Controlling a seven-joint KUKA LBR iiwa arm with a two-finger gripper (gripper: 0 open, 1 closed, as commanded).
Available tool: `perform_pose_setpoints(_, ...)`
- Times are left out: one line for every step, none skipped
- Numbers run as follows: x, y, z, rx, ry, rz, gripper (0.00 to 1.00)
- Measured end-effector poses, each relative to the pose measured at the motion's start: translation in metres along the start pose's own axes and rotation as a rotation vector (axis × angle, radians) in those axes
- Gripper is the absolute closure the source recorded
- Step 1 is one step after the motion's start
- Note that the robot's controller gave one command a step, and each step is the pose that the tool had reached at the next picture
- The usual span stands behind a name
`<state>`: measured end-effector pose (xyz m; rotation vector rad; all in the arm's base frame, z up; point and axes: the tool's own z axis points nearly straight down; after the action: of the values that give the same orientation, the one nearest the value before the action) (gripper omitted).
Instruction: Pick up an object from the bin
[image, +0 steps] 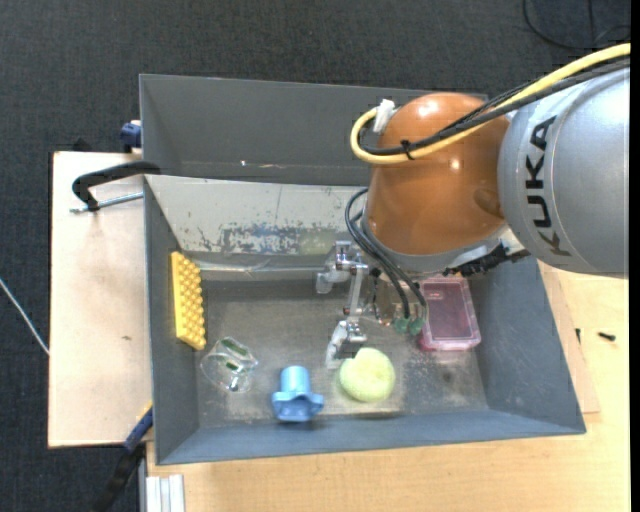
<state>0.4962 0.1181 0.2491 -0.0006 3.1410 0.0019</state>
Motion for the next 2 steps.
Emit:
perform_pose_setpoints(-0.003,0.021,0.048,0.000,-0.003,-0.116,0.00)
perform_pose_setpoints(-0.009,0.095,0.082,-0.001,-0.005,-0.312,0.00)
